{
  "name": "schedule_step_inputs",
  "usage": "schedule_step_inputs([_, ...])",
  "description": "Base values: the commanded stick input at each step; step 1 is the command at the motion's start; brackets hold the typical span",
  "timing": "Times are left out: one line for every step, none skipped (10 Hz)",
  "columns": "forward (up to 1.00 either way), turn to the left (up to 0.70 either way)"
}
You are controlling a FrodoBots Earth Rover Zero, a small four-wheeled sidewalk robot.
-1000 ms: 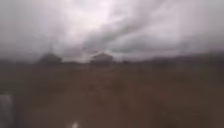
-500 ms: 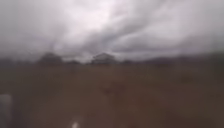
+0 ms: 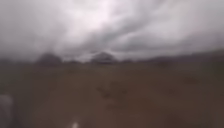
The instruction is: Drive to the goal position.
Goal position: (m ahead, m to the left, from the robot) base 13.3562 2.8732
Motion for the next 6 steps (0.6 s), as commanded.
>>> schedule_step_inputs([0.85, 0.0])
schedule_step_inputs([1.0, 0.27])
schedule_step_inputs([1.0, 0.27])
schedule_step_inputs([1.0, 0.21])
schedule_step_inputs([1.0, 0.0])
schedule_step_inputs([1.0, 0.0])
